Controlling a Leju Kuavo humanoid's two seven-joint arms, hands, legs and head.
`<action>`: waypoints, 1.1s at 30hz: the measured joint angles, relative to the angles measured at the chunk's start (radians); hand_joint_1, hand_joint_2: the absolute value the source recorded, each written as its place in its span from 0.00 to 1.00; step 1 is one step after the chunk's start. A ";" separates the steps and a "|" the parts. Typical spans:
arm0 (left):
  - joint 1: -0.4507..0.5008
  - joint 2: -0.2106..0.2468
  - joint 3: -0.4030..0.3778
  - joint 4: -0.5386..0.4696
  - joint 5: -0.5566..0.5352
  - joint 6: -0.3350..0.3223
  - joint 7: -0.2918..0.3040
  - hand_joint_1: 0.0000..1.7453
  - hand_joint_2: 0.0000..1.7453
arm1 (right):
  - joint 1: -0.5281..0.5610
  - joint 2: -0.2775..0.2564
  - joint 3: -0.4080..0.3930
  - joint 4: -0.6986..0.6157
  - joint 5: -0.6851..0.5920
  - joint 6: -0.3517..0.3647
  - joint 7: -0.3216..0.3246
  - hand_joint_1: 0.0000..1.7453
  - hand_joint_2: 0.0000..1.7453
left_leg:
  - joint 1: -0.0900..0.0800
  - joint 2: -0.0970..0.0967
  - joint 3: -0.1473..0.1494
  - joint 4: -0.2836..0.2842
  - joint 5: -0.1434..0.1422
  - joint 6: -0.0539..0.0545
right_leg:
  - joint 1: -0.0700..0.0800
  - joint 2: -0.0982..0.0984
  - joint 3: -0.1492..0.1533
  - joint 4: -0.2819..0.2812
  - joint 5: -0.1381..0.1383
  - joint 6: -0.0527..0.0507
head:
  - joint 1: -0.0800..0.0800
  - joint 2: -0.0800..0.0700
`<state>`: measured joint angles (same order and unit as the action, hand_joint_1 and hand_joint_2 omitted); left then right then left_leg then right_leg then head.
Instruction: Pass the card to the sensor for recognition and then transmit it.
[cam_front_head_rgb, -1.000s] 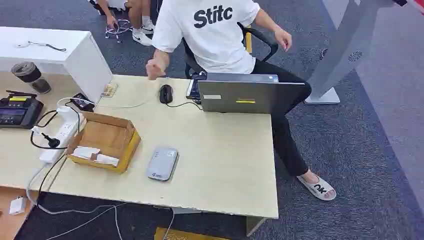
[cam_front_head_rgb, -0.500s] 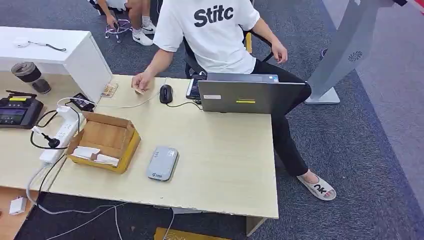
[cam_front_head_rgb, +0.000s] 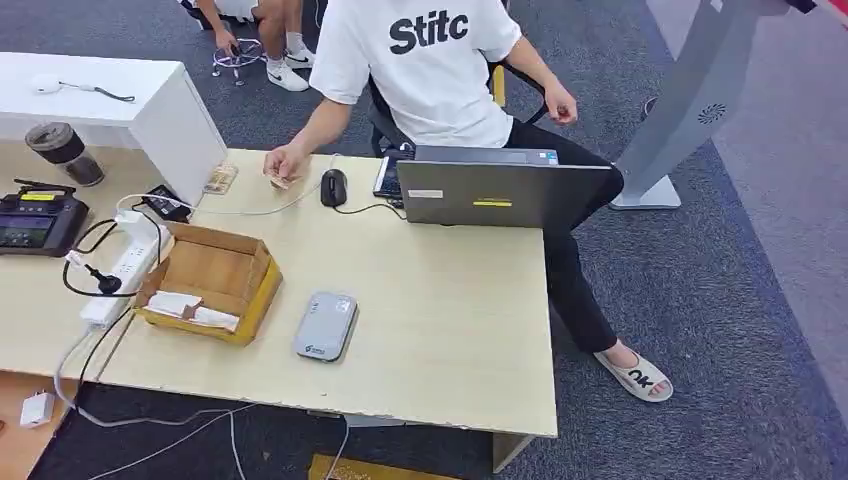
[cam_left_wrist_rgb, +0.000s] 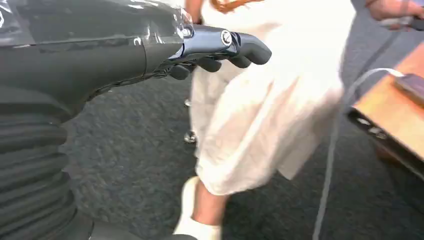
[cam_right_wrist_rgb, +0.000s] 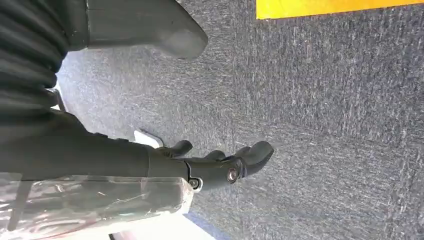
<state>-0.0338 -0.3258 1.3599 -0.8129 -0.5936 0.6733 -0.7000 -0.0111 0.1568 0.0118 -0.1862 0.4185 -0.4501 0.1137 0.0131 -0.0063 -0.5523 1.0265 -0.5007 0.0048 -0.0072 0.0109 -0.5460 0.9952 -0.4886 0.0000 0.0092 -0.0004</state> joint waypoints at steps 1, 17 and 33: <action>0.000 0.002 -0.012 -0.002 0.005 0.003 -0.001 0.00 1.00 | 0.000 0.000 0.000 0.000 0.000 0.000 -0.001 0.00 1.00 | 0.000 0.000 0.000 0.000 0.000 0.000 | 0.000 0.000 0.000 0.000 0.000 0.000 | 0.000 0.000; 0.018 0.028 -0.081 -0.016 0.092 0.024 -0.001 0.00 1.00 | 0.000 0.000 0.000 0.000 0.018 0.003 -0.003 0.00 1.00 | 0.000 0.000 0.000 0.000 0.001 -0.001 | 0.000 0.000 0.000 0.000 0.000 0.000 | 0.000 0.000; 0.088 0.035 -0.246 -0.208 0.280 0.025 -0.001 0.00 1.00 | -0.001 0.001 0.000 0.000 0.034 0.002 -0.016 0.00 1.00 | 0.000 0.000 0.000 0.000 0.001 -0.001 | 0.000 0.000 0.000 0.000 0.000 0.000 | 0.000 0.000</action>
<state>0.0540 -0.2903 1.1142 -1.0205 -0.3139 0.6985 -0.7012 -0.0117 0.1575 0.0114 -0.1862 0.4520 -0.4482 0.0977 0.0135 -0.0061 -0.5519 1.0265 -0.4995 0.0040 -0.0069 0.0111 -0.5460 0.9954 -0.4881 -0.0004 0.0092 -0.0004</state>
